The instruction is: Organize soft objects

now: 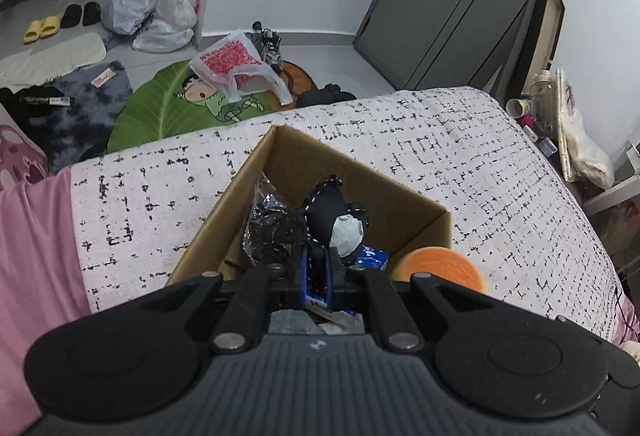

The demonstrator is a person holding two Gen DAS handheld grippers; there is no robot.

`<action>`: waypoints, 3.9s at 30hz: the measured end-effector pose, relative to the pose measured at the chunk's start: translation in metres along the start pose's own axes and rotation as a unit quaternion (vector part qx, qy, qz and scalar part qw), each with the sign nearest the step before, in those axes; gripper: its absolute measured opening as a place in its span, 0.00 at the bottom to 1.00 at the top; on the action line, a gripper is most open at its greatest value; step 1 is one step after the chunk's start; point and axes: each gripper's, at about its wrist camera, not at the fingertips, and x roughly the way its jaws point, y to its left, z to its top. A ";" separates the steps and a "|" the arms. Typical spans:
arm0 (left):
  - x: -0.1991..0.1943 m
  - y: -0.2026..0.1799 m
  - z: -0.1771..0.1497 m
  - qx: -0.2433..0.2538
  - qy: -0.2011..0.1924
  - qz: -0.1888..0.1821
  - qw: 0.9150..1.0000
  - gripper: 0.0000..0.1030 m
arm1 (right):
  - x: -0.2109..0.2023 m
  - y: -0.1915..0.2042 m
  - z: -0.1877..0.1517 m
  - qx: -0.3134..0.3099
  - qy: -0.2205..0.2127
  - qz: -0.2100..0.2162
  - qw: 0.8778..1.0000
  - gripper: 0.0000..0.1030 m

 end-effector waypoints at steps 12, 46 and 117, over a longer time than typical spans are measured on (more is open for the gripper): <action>0.006 0.002 0.002 -0.013 0.007 -0.001 1.000 0.10 | 0.005 -0.002 -0.002 0.010 0.020 -0.001 1.000 0.50; -0.098 -0.032 -0.002 0.133 0.039 0.011 0.990 0.86 | -0.114 -0.004 0.004 0.174 -0.009 -0.126 0.977 1.00; -0.296 -0.009 -0.068 0.230 -0.025 -0.040 0.972 0.96 | -0.268 0.117 -0.024 0.224 -0.034 -0.201 0.953 1.00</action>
